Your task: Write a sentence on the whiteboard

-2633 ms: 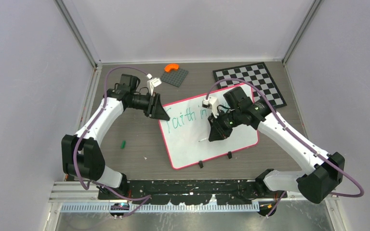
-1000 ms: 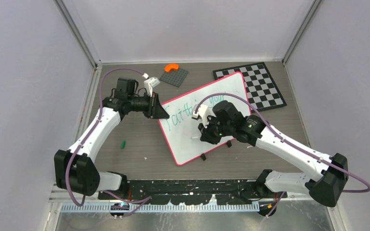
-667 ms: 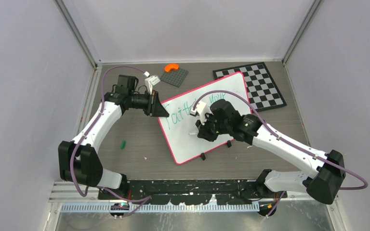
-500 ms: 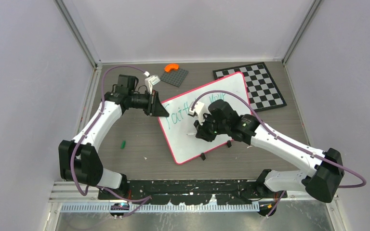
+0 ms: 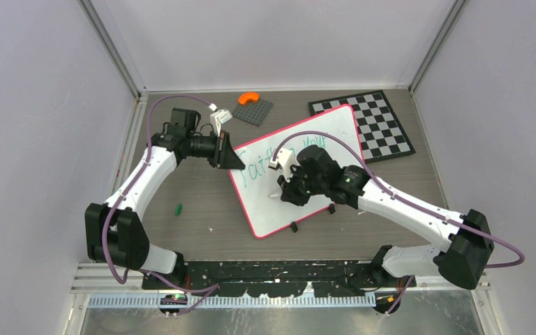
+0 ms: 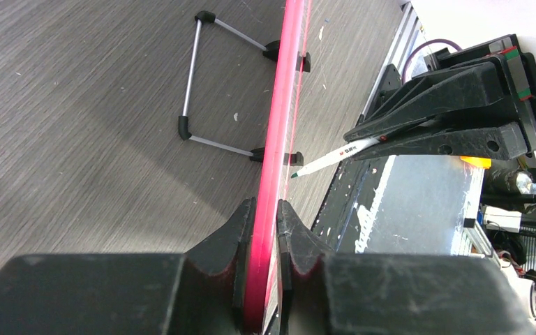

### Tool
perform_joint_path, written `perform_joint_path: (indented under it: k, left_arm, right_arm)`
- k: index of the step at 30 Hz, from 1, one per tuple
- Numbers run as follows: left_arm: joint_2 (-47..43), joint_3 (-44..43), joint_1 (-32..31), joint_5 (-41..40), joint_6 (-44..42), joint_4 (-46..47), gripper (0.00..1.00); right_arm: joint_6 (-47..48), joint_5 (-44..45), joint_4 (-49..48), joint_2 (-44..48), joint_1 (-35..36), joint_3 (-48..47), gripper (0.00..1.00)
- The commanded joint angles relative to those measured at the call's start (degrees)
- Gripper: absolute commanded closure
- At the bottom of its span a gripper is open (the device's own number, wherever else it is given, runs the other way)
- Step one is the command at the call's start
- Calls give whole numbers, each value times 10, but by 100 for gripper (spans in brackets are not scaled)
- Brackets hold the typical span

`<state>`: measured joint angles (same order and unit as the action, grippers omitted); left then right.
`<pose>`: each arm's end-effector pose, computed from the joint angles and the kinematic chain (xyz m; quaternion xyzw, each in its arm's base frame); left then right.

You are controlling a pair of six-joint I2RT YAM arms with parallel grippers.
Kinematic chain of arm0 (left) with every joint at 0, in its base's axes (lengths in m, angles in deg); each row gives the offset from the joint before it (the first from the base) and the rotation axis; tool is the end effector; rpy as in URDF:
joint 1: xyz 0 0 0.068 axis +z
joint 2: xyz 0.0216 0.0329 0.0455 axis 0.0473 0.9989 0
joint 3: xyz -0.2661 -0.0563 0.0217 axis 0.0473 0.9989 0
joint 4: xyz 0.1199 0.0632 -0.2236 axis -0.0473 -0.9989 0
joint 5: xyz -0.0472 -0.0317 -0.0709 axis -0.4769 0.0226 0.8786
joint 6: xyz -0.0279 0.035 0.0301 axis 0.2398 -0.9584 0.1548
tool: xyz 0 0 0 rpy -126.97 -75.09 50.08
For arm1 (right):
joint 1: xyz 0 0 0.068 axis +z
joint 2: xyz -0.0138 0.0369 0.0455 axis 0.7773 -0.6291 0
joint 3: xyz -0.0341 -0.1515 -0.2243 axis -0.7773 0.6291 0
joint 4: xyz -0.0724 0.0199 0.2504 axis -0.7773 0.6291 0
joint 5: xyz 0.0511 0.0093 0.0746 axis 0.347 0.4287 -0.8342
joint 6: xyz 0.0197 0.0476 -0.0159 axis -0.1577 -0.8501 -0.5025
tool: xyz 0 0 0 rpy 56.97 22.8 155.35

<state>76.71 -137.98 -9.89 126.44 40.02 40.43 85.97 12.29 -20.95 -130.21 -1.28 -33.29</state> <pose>0.2801 -0.0927 0.2976 0.2443 0.8108 -0.4688 0.2514 0.1695 0.2116 0.2908 -0.4721 0.7794 0.2344 0.3387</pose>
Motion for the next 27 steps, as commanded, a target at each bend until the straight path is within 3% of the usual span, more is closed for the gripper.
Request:
perform_joint_path:
  k: [1,27]
  left_arm:
    - [16,-6,-2,-62,-29,0,100]
    - [14,-2,-2,-64,-31,-1,100]
  right_arm:
    - [-3,0,-26,-3,4,-15,100]
    - [4,62,-27,-14,3,-14,100]
